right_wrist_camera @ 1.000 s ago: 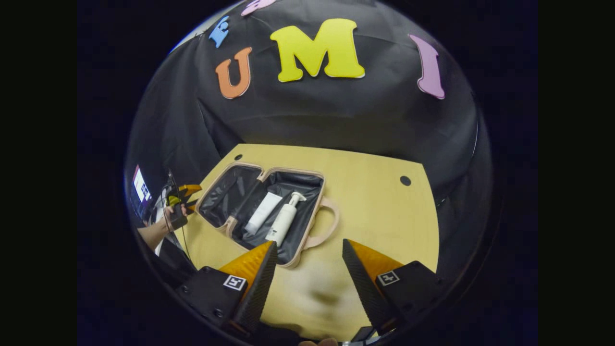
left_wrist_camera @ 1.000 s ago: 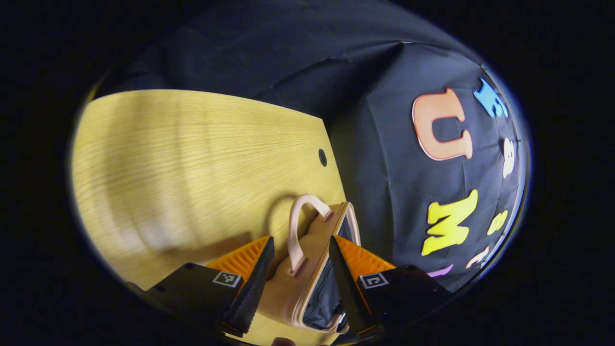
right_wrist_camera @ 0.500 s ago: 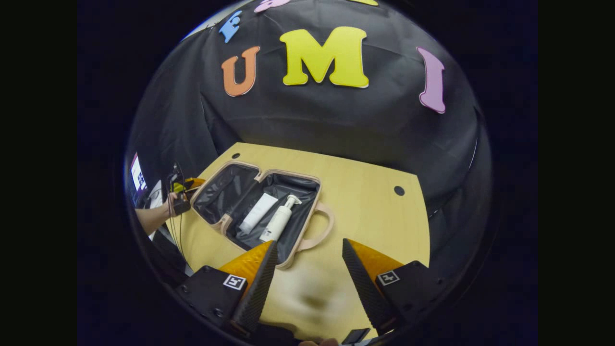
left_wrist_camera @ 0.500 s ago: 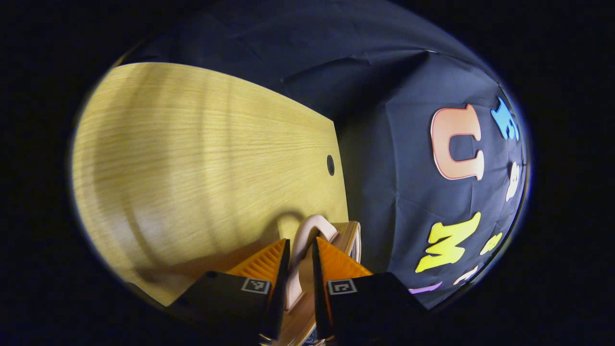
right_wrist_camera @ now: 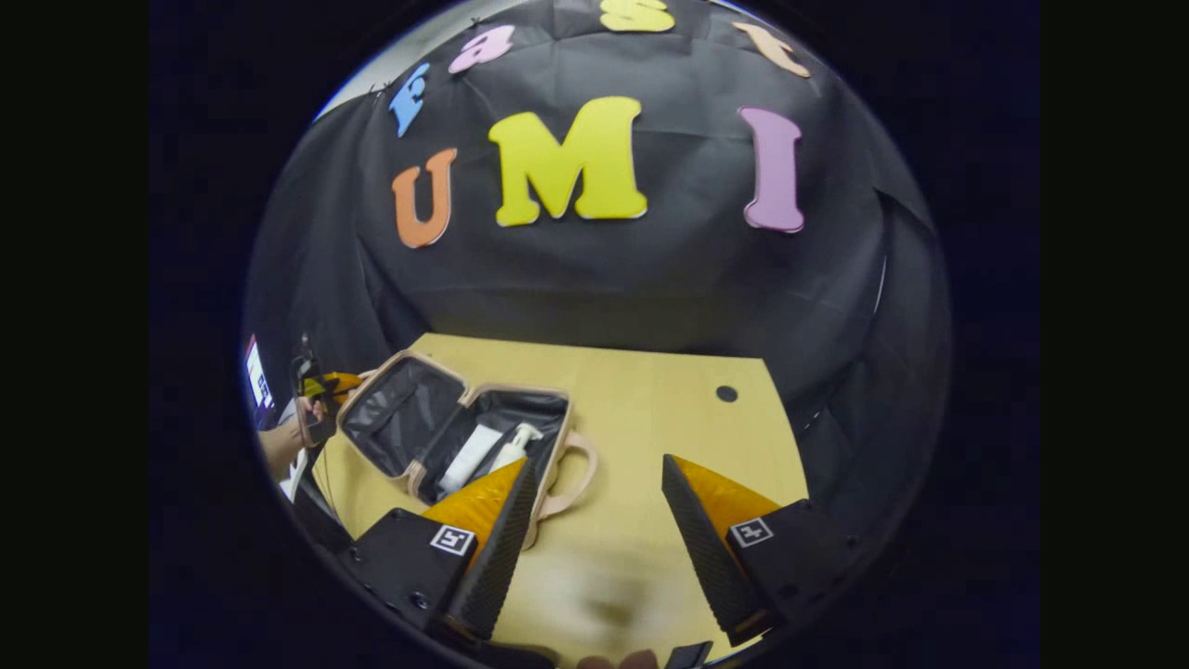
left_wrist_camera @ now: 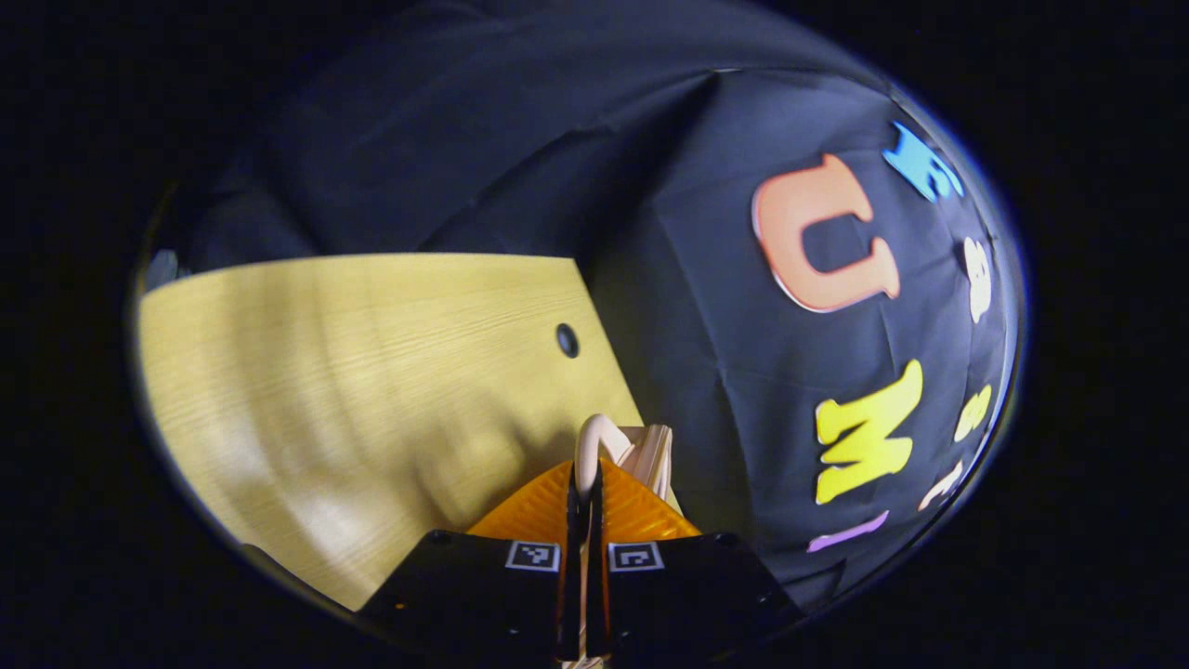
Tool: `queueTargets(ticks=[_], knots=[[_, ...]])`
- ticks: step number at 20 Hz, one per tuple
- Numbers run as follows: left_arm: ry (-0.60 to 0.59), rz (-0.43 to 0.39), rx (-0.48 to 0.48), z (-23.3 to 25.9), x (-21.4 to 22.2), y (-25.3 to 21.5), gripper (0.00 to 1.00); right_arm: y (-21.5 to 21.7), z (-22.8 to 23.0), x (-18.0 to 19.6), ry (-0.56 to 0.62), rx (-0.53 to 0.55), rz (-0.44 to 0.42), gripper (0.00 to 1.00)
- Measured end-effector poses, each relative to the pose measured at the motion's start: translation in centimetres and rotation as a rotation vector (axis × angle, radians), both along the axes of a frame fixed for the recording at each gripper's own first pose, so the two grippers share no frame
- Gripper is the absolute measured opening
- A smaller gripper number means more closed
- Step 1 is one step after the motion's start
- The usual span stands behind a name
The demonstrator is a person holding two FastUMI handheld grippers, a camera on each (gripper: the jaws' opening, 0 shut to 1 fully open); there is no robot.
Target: First open the suitcase, pack the skin care products into it, and then close the suitcase.
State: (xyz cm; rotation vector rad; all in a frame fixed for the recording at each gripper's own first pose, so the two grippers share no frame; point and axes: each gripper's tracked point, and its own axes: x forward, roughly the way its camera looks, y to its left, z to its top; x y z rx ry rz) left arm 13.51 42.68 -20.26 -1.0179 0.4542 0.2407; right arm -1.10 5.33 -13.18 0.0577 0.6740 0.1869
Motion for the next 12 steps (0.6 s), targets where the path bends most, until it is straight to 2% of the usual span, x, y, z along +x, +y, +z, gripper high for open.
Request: queueTargets(ticks=[3,7,8,9,10,12], knots=[[-0.054,-0.069,0.145,6.4,0.6,-3.8,0.05,-2.6,0.6,0.8,-0.062,-0.003,-0.064,0.81],[-0.113,-0.202,0.357,12.7,1.0,-11.8,0.05,-6.3,1.6,0.1,-0.107,0.034,-0.162,0.81],[-0.131,-0.239,0.408,13.9,1.4,-14.4,0.05,-7.2,1.6,-0.1,-0.114,0.039,-0.182,0.81],[-0.147,-0.274,0.46,14.5,2.0,-16.9,0.05,-7.9,1.5,-0.5,-0.114,0.042,-0.199,0.77],[-0.153,-0.311,0.516,15.1,1.7,-19.3,0.05,-8.9,1.6,-0.7,-0.117,0.047,-0.219,0.81],[-0.173,-0.354,0.591,15.8,1.1,-23.6,0.05,-10.9,2.0,-1.0,-0.136,0.034,-0.253,0.81]])
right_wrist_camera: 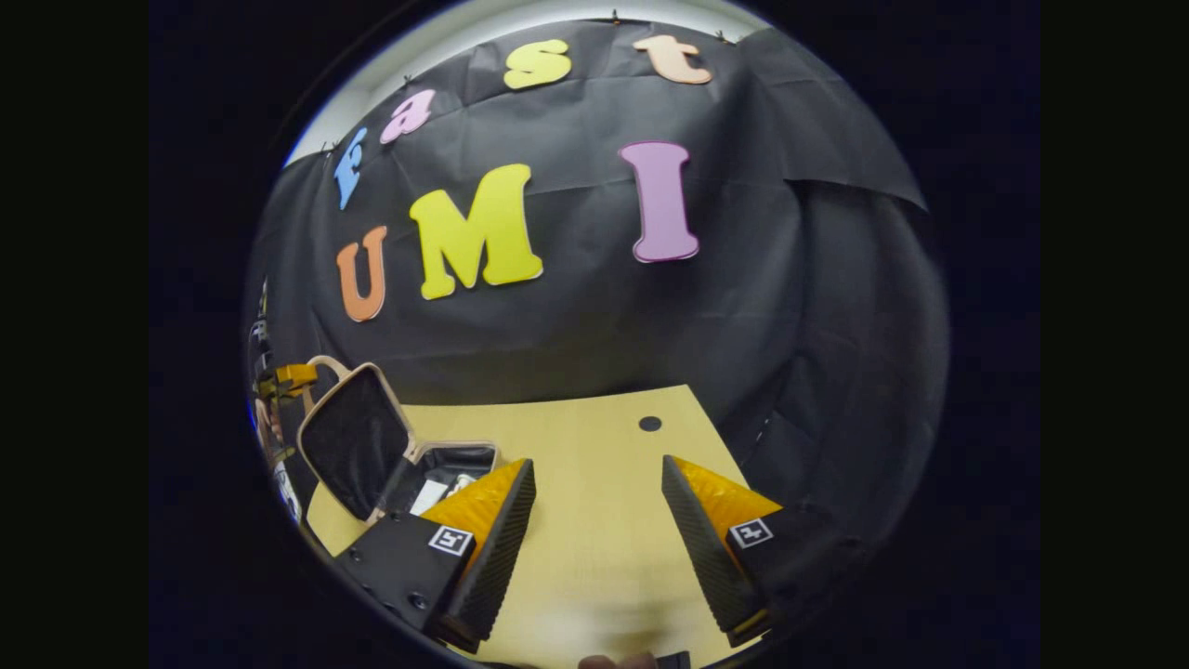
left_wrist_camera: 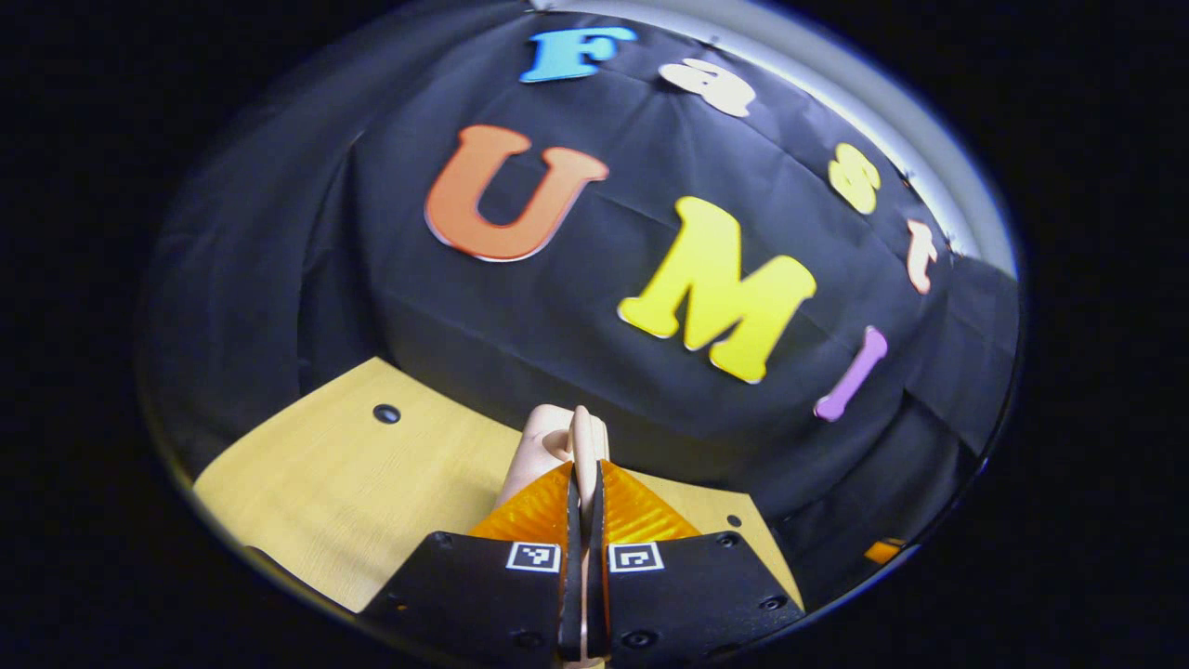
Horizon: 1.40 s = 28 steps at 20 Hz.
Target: First open the suitcase, pack the skin care products into it, and then close the suitcase.
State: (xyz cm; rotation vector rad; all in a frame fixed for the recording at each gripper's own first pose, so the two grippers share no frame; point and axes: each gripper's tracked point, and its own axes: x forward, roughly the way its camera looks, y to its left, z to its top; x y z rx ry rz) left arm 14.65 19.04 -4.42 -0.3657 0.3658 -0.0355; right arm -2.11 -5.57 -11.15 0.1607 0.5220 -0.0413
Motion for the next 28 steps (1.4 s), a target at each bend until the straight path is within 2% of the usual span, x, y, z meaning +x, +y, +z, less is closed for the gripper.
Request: queueTargets(ticks=[1,2,5,7,13,16,21,26,28], knots=[[-0.011,-0.019,0.008,0.1,-0.4,-2.0,0.05,-1.1,0.3,-0.1,-0.013,-0.017,-0.017,0.77],[-0.024,-0.037,0.023,0.0,-0.4,-4.1,0.05,-2.1,0.6,-0.3,-0.02,-0.031,-0.033,0.81],[-0.037,-0.054,0.064,-1.4,-0.5,-9.3,0.05,-4.3,1.6,-1.3,-0.034,-0.046,-0.08,0.82],[-0.024,-0.097,0.065,-3.3,-0.5,-13.1,0.05,-5.7,2.1,-2.2,-0.043,-0.059,-0.107,0.81],[0.027,-0.242,0.238,-10.4,0.4,-21.3,0.05,-9.6,1.7,-5.5,0.007,-0.128,-0.197,0.81],[0.105,-0.296,0.265,-14.9,0.8,-23.1,0.05,-10.7,1.9,-7.4,0.022,-0.148,-0.234,0.81],[0.193,-0.315,0.342,-20.4,0.2,-25.9,0.05,-12.1,2.2,-8.8,0.038,-0.171,-0.27,0.81],[0.186,-0.303,0.442,-22.3,0.1,-26.5,0.06,-12.3,2.1,-9.0,0.039,-0.178,-0.272,0.81],[0.194,-0.313,0.445,-22.6,-0.2,-27.2,0.1,-12.3,2.0,-8.9,0.04,-0.17,-0.266,0.81]])
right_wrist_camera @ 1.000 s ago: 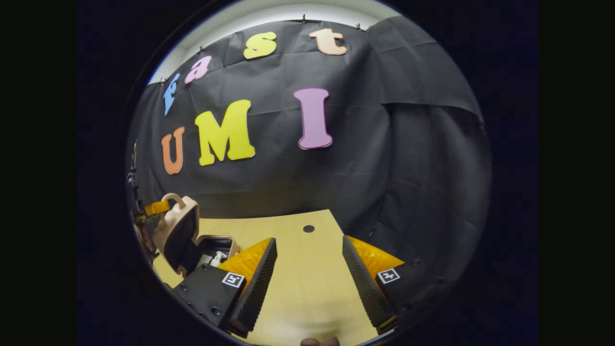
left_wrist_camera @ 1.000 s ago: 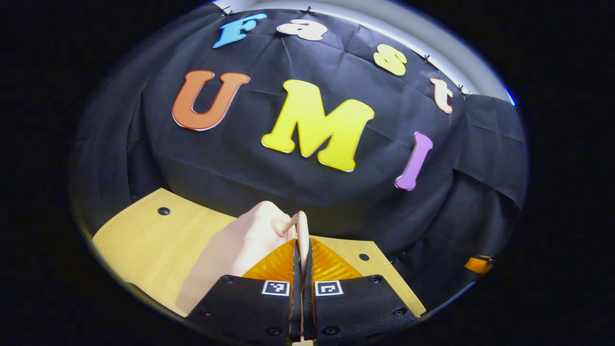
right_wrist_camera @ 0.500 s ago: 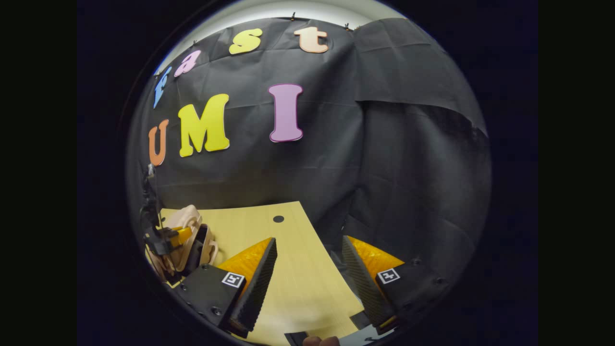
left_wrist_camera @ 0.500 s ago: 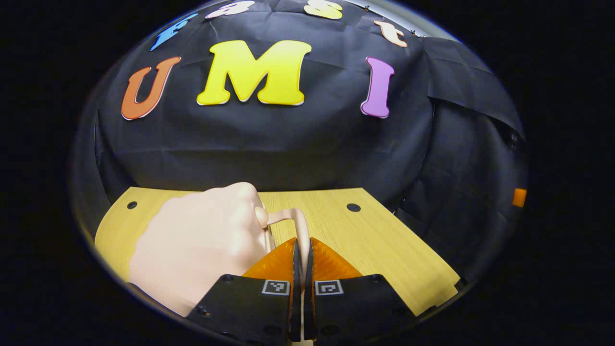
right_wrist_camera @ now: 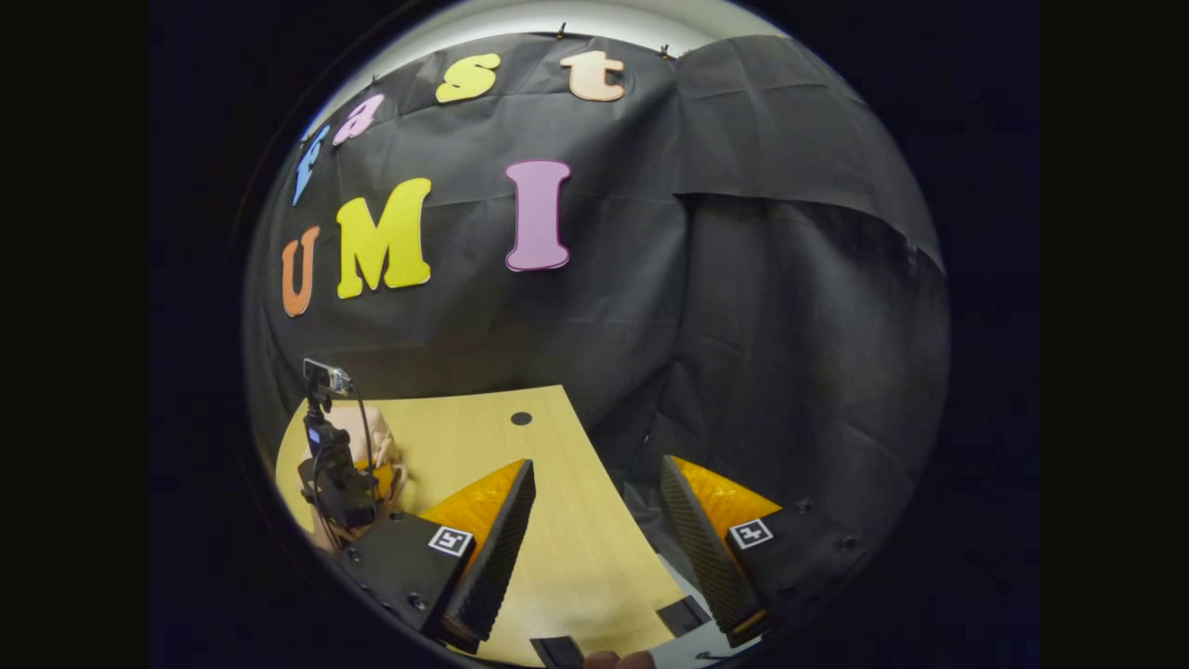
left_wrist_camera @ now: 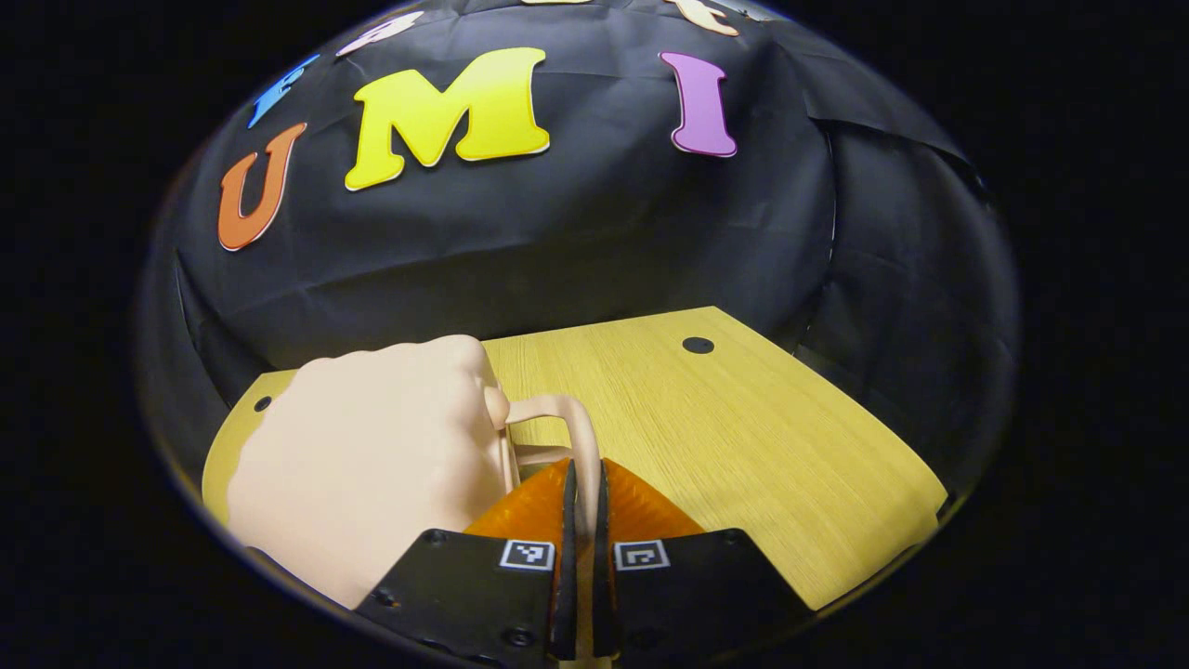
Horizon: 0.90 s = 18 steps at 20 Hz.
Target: First open the suitcase, pack the skin care products into it, and then close the suitcase.
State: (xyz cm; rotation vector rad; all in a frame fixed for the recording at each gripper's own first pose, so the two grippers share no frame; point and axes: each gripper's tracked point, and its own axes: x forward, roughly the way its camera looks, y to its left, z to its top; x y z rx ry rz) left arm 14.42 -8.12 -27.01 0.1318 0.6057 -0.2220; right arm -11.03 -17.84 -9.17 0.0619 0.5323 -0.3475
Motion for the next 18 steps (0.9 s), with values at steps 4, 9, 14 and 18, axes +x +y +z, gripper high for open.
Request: queueTargets(ticks=[4,9,14,18], knots=[[0.011,-0.029,-0.002,0.1,-1.1,-1.8,0.52,0.9,-0.1,1.2,-0.012,0.014,0.033,0.82],[-0.031,-0.053,-0.059,4.4,-4.3,-2.6,0.91,4.3,0.4,4.6,-0.06,0.03,0.141,0.81],[-0.205,0.046,-0.126,14.5,-4.4,1.0,0.92,8.8,3.2,9.4,-0.189,0.04,0.25,0.81],[-0.401,0.13,-0.153,23.4,-3.4,4.9,0.86,13.4,5.9,12.2,-0.284,0.045,0.344,0.81]])
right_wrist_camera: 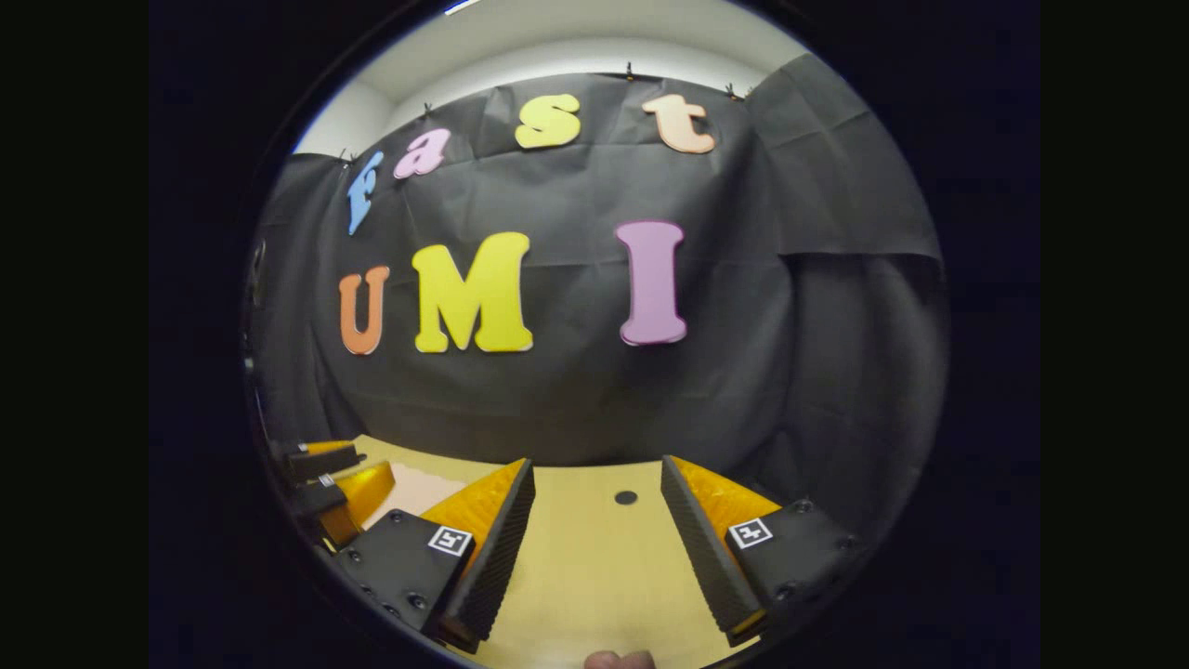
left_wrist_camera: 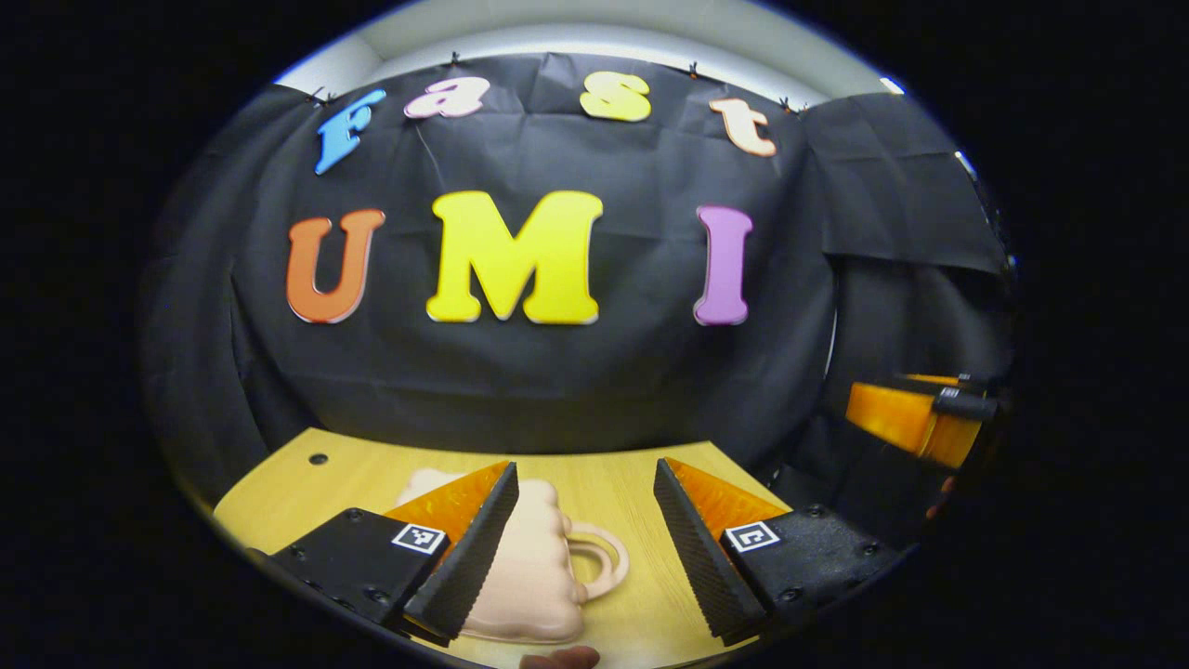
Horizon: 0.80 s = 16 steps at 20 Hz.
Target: First open the suitcase, pack the skin care products into it, and then close the suitcase.
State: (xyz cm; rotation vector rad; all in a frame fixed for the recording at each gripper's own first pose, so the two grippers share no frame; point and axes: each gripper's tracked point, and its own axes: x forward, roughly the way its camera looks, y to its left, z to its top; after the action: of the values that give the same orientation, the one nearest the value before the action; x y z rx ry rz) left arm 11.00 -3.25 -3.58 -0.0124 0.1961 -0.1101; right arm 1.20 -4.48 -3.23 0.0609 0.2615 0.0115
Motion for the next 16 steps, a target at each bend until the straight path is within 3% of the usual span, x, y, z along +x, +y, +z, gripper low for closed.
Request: queueTargets(ticks=[1,4,5,7,10,11,14,16], knots=[[-0.016,0.017,-0.013,1.5,0.0,0.8,0.95,1.2,0.6,0.4,-0.016,-0.007,0.031,0.81],[-0.087,0.071,-0.067,5.0,-0.4,2.3,1.0,4.1,2.5,0.9,-0.066,-0.005,0.084,0.81],[-0.1,0.08,-0.075,5.6,-0.5,3.0,0.96,4.8,3.1,0.9,-0.084,-0.004,0.095,0.77],[-0.102,0.1,-0.07,6.0,-0.8,4.1,0.96,6.1,3.7,0.9,-0.105,-0.01,0.128,0.81],[-0.092,0.121,-0.084,5.7,-1.0,4.4,0.96,7.7,3.9,0.6,-0.113,-0.024,0.177,0.77],[-0.085,0.129,-0.087,5.5,-1.3,4.9,0.96,8.2,3.9,0.6,-0.113,-0.023,0.187,0.81],[-0.083,0.152,-0.075,5.4,-2.2,5.9,0.96,9.2,3.9,0.5,-0.115,-0.005,0.206,0.77],[-0.077,0.158,-0.085,5.3,-2.4,6.1,0.96,9.9,3.7,0.6,-0.111,0.0,0.222,0.8]])
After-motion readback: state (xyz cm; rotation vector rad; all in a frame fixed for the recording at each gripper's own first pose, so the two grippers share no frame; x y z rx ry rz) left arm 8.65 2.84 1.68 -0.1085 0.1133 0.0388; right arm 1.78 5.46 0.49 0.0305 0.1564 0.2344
